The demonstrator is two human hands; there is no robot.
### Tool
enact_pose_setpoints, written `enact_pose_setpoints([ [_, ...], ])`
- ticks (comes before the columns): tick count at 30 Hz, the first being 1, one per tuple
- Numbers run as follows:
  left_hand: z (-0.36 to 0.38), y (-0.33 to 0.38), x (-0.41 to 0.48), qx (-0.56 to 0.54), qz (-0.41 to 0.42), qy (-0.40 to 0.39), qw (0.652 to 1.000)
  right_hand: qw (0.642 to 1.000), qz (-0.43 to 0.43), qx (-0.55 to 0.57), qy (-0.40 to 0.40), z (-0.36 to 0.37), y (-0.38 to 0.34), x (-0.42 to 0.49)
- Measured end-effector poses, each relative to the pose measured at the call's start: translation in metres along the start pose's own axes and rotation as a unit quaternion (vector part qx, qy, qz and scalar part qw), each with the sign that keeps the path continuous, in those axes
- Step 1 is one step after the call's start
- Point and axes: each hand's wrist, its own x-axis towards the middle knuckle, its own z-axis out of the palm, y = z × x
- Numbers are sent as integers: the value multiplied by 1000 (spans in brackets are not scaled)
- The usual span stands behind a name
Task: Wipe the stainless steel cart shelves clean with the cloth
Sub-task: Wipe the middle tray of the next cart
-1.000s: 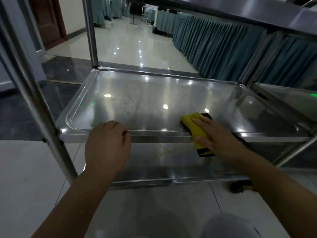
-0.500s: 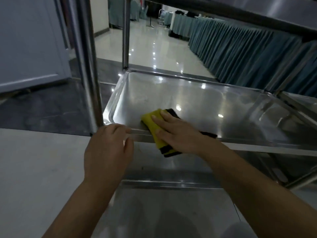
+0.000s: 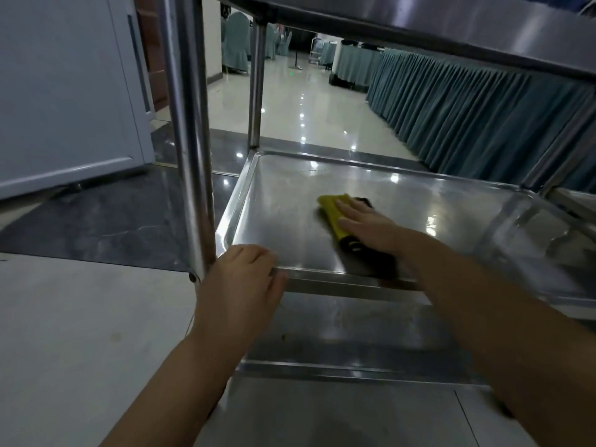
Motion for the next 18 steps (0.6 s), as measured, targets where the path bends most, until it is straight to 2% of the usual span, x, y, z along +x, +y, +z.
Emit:
enact_pose_setpoints([
  [4,8,-3,3,-16,-16,-16,1000,991,108,-77,-23,-19,70,-26],
  [7,11,-2,2,-39,-32,-6,999,987,155,-32,-19,-21,73,-27],
  [9,14,-3,2,-47,-36,-6,998,992,122,-24,-9,-18,57,-20],
  [12,15,-4,2,-55,-38,-1,998,999,7,-30,-27,-11,12,1],
  [16,15,-4,3,-63,-39,-10,997,985,-151,-57,-66,12,-78,46],
  [18,15,-4,3,-68,-39,-10,997,979,-188,-49,-63,21,-115,71],
])
